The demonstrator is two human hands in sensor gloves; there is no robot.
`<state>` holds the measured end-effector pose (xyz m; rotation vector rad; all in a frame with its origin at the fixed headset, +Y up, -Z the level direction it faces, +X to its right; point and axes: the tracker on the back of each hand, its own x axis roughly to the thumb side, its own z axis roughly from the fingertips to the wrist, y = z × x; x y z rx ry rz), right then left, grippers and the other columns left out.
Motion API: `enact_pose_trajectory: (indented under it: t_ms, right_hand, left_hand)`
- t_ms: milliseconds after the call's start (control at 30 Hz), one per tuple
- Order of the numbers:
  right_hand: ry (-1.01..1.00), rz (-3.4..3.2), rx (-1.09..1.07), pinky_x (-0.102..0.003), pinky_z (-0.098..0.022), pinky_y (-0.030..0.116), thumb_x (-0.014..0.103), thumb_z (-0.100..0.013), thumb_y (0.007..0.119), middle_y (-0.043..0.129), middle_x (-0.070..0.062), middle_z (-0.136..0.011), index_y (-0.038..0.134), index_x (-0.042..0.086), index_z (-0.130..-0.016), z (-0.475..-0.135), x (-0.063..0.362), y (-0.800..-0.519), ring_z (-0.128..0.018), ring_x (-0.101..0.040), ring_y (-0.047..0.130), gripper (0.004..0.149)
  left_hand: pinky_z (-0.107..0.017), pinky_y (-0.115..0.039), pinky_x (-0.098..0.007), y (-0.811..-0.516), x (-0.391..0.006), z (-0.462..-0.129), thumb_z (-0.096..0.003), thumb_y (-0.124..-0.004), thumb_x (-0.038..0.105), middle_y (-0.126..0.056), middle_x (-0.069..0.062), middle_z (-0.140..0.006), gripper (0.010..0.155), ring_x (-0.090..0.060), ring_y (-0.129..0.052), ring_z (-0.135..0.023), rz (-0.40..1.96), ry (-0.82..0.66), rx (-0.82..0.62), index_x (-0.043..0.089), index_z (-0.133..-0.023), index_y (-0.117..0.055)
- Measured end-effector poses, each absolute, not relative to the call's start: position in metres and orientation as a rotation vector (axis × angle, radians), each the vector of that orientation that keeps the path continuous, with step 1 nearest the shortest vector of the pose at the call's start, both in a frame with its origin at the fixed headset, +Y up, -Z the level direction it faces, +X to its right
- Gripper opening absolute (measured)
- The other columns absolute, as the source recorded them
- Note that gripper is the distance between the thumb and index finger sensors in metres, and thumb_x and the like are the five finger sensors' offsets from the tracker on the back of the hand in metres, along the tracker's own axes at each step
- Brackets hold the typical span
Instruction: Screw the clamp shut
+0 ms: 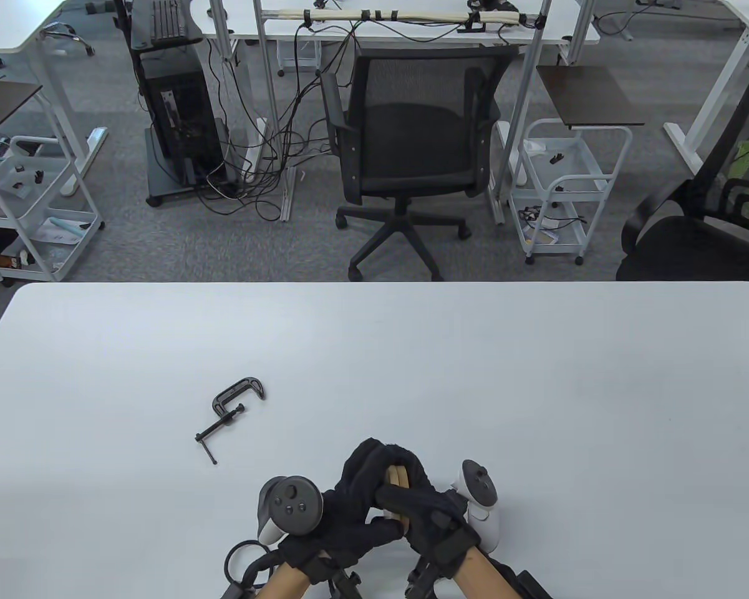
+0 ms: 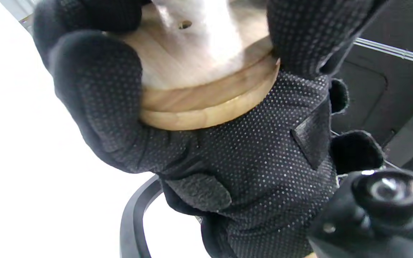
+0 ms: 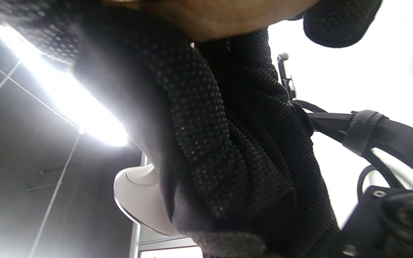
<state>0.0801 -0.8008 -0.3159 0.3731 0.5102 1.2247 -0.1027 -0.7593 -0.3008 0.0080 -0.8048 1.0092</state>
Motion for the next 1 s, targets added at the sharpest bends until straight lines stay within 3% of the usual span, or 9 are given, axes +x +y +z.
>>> enact_pose_trajectory:
  t_ms: [167, 267, 400, 533, 667, 733, 867, 1000]
  right_hand:
    - [0.462, 1.205, 0.357, -0.057, -0.05, 0.072, 0.059, -0.05, 0.088, 0.023, -0.024, -0.109, 0.03, 0.032, -0.109, -0.315, 0.082, -0.797, -0.086, -0.053, 0.051, 0.088]
    - [0.45, 1.172, 0.359, -0.057, -0.05, 0.071, 0.059, -0.05, 0.088, 0.022, -0.024, -0.109, 0.029, 0.032, -0.109, -0.315, 0.089, -0.794, -0.086, -0.053, 0.05, 0.087]
    - [0.413, 1.193, 0.374, -0.057, -0.05, 0.072, 0.059, -0.05, 0.088, 0.023, -0.024, -0.109, 0.029, 0.032, -0.109, -0.317, 0.097, -0.789, -0.086, -0.053, 0.051, 0.088]
    - [0.409, 1.218, 0.379, -0.058, -0.051, 0.07, 0.059, -0.05, 0.088, 0.022, -0.025, -0.109, 0.029, 0.032, -0.109, -0.318, 0.103, -0.788, -0.086, -0.054, 0.051, 0.088]
    - [0.389, 1.231, 0.375, -0.058, -0.051, 0.07, 0.059, -0.05, 0.088, 0.022, -0.025, -0.109, 0.029, 0.031, -0.109, -0.318, 0.104, -0.788, -0.086, -0.054, 0.05, 0.088]
    - [0.385, 1.231, 0.379, -0.058, -0.051, 0.07, 0.059, -0.051, 0.087, 0.022, -0.025, -0.109, 0.029, 0.031, -0.109, -0.319, 0.105, -0.787, -0.086, -0.054, 0.05, 0.088]
    - [0.353, 1.291, 0.373, -0.059, -0.052, 0.068, 0.058, -0.051, 0.087, 0.022, -0.025, -0.109, 0.028, 0.031, -0.11, -0.321, 0.11, -0.784, -0.086, -0.055, 0.049, 0.088]
    - [0.375, 1.226, 0.332, -0.059, -0.052, 0.068, 0.059, -0.052, 0.085, 0.021, -0.026, -0.108, 0.026, 0.03, -0.11, -0.322, 0.114, -0.783, -0.087, -0.054, 0.048, 0.088]
  left_hand:
    - [-0.07, -0.055, -0.066, -0.742, -0.123, -0.301, -0.0464, -0.084, 0.054, -0.011, -0.021, -0.119, 0.094, -0.052, -0.029, -0.106, 0.952, -0.777, 0.105, 0.029, -0.115, -0.024]
    - [-0.067, -0.058, -0.068, -0.733, -0.149, -0.309, -0.0468, -0.083, 0.053, -0.023, -0.021, -0.12, 0.09, -0.053, -0.036, -0.105, 0.831, -0.679, 0.231, 0.027, -0.116, -0.031]
    - [-0.066, -0.058, -0.069, -0.721, -0.182, -0.328, -0.0468, -0.083, 0.053, -0.03, -0.021, -0.12, 0.088, -0.054, -0.038, -0.105, 0.62, -0.552, 0.243, 0.028, -0.116, -0.036]
    - [-0.066, -0.057, -0.07, -0.714, -0.218, -0.359, -0.047, -0.083, 0.054, -0.034, -0.022, -0.12, 0.083, -0.054, -0.038, -0.105, 0.321, -0.385, 0.188, 0.026, -0.115, -0.044]
    - [-0.069, -0.053, -0.071, -0.727, -0.242, -0.391, -0.0467, -0.082, 0.054, -0.03, -0.02, -0.122, 0.085, -0.053, -0.032, -0.107, -0.049, -0.208, -0.048, 0.026, -0.116, -0.041]
    - [-0.069, -0.055, -0.07, -0.737, -0.256, -0.405, -0.0455, -0.083, 0.055, -0.034, -0.019, -0.121, 0.086, -0.052, -0.035, -0.108, -0.158, -0.167, -0.081, 0.026, -0.115, -0.042]
    - [-0.069, -0.054, -0.071, -0.763, -0.278, -0.43, -0.0451, -0.084, 0.053, -0.033, -0.02, -0.122, 0.088, -0.053, -0.035, -0.108, -0.055, -0.084, -0.221, 0.023, -0.115, -0.04]
    - [-0.066, -0.06, -0.069, -0.781, -0.285, -0.447, -0.0452, -0.084, 0.052, -0.034, -0.023, -0.121, 0.09, -0.053, -0.045, -0.105, -0.091, 0.038, -0.222, 0.021, -0.115, -0.037]
